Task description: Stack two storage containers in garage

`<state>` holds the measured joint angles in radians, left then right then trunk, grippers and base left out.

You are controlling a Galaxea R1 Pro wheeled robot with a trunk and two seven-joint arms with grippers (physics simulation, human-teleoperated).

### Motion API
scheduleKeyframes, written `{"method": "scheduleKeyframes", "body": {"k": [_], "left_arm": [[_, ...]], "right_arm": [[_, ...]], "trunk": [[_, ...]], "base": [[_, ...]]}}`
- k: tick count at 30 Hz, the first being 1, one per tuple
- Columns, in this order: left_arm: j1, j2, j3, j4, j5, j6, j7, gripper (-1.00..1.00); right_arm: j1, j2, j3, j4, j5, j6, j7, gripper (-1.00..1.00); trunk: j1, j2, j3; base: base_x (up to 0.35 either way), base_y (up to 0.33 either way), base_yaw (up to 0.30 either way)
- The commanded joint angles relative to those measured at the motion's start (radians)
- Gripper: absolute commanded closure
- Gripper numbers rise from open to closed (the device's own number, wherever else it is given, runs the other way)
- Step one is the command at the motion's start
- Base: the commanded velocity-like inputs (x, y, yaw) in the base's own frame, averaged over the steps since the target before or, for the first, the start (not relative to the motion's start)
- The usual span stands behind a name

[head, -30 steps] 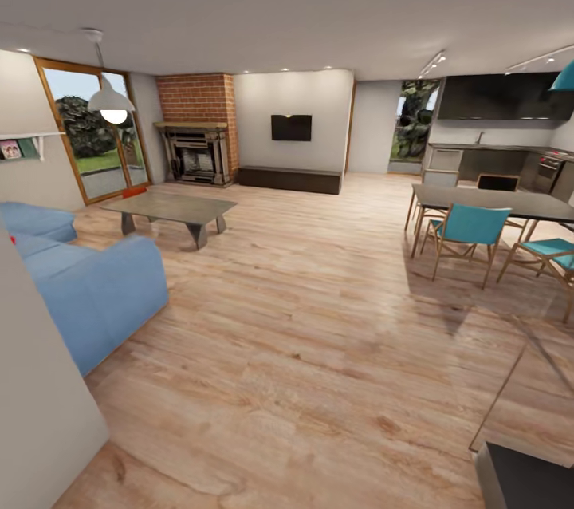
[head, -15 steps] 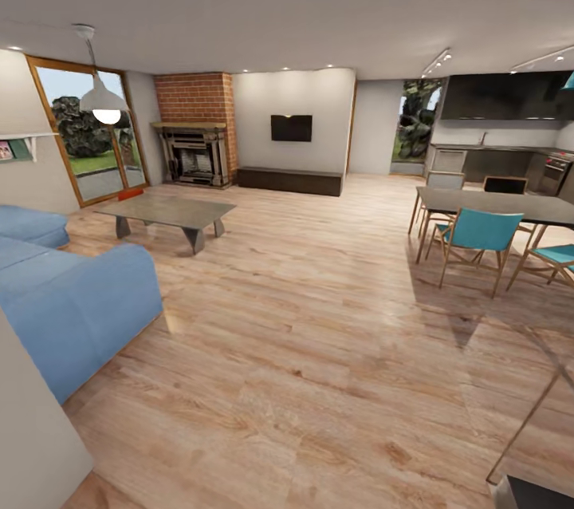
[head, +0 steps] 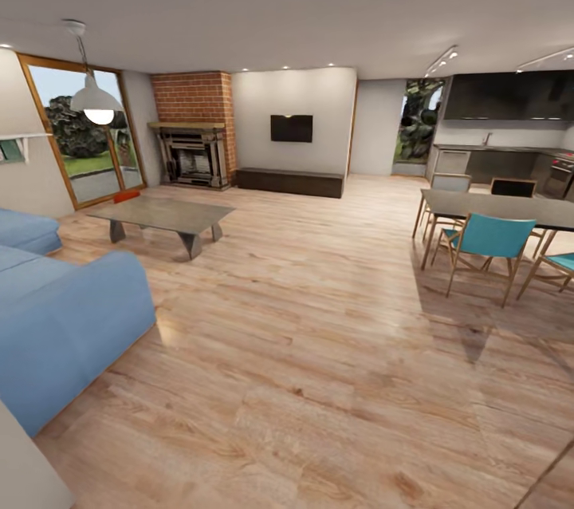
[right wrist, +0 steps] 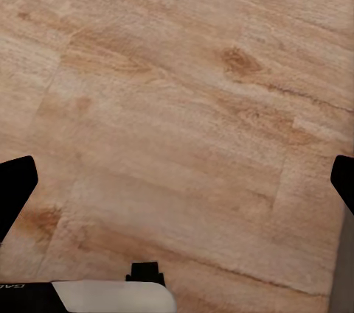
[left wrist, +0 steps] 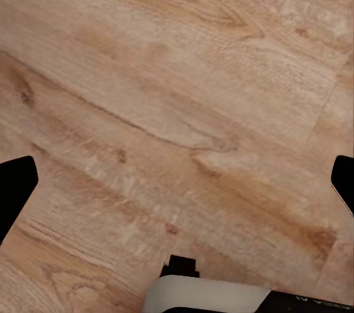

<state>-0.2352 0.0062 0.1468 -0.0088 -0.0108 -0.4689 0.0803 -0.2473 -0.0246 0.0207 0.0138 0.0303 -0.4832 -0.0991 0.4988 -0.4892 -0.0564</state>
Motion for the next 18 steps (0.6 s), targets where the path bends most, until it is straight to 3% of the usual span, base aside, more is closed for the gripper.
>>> {"method": "scheduleKeyframes", "body": {"k": [1,18], "left_arm": [[-0.001,0.0,0.004,0.001,-0.001,-0.004,0.001,-1.0],[-0.001,0.0,0.004,0.001,-0.001,-0.004,0.001,-1.0]], "right_arm": [[-0.001,0.0,0.002,0.001,0.003,-0.003,-0.005,-1.0],[-0.001,0.0,0.003,0.0,0.006,-0.003,-0.005,-1.0]], "trunk": [[0.001,-0.002,-0.002],[0.001,-0.002,-0.002]], "base": [[0.326,0.0,0.0],[0.326,0.0,0.0]]}}
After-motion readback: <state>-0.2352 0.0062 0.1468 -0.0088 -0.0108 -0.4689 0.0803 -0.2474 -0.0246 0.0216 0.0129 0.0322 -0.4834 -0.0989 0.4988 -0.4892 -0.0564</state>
